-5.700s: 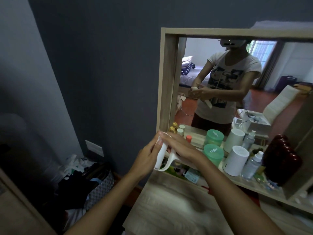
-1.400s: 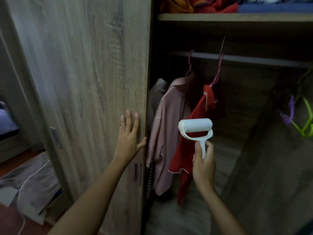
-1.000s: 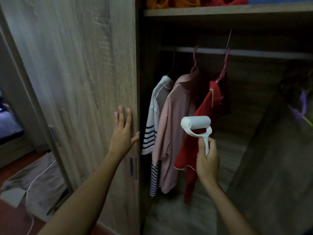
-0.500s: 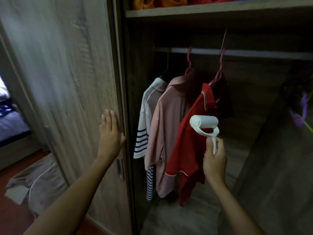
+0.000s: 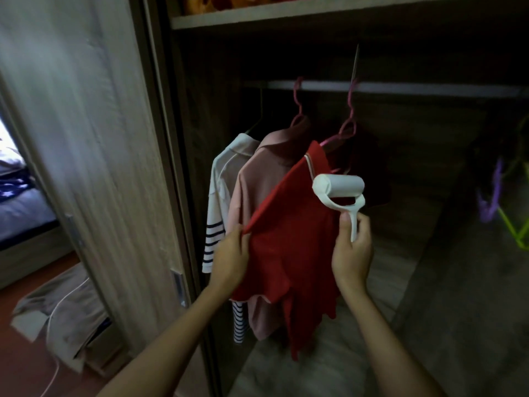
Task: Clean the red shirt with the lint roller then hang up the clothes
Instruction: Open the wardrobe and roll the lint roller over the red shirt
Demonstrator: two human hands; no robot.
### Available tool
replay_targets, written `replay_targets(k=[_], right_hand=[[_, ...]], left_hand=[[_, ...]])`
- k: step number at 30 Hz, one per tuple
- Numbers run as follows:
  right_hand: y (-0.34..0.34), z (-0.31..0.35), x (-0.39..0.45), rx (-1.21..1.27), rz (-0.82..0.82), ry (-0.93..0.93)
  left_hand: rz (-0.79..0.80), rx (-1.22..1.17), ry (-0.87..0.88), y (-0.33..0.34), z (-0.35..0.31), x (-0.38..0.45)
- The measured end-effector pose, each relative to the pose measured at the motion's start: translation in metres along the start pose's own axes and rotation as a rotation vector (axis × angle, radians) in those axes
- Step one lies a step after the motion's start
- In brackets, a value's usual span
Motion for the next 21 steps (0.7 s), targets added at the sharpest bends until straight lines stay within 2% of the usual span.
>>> replay_targets(k=[4,7,10,13,15,17,21], right_hand=[[0.021,0.007,0.011,0.027,-0.003,-0.025],[0.047,-0.006,0.000,-0.005,0.055,-0.039],[0.075,-0.043,-0.030,-0.080,0.192,-0.013],[0.098,-0.091,-0.067,-0.149,0.389,0.102],[0.105,-0.108,-0.086,-0.158,0.465,0.160],[0.103,-0.095,-0.086,-0.082,0.418,0.150],[0.093,-0.035,-0.047,0.159,0.153,0.059]], left_hand=[[-0.049,0.015,-0.036,-0.036,0.008,0.001],[-0.096,0.095,-0.006,-0.060,0.009,0.011],[-0.096,0.164,0.058,-0.080,0.001,0.015],[-0.074,0.300,0.093,-0.094,0.001,0.019],[-0.049,0.396,0.095,-0.102,0.006,0.021],[-0.031,0.461,0.112,-0.108,0.007,0.022],[-0.005,0.512,0.171,-0.112,0.003,0.025]])
Point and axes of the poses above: each hand's wrist, its own x-axis towards the middle knuckle, its own y-axis out of the palm, z = x × y, the point moved 8 cm from there along x, towards the middle knuckle, and after that the axes turned 1 degree about z, right-handed, at the moved point
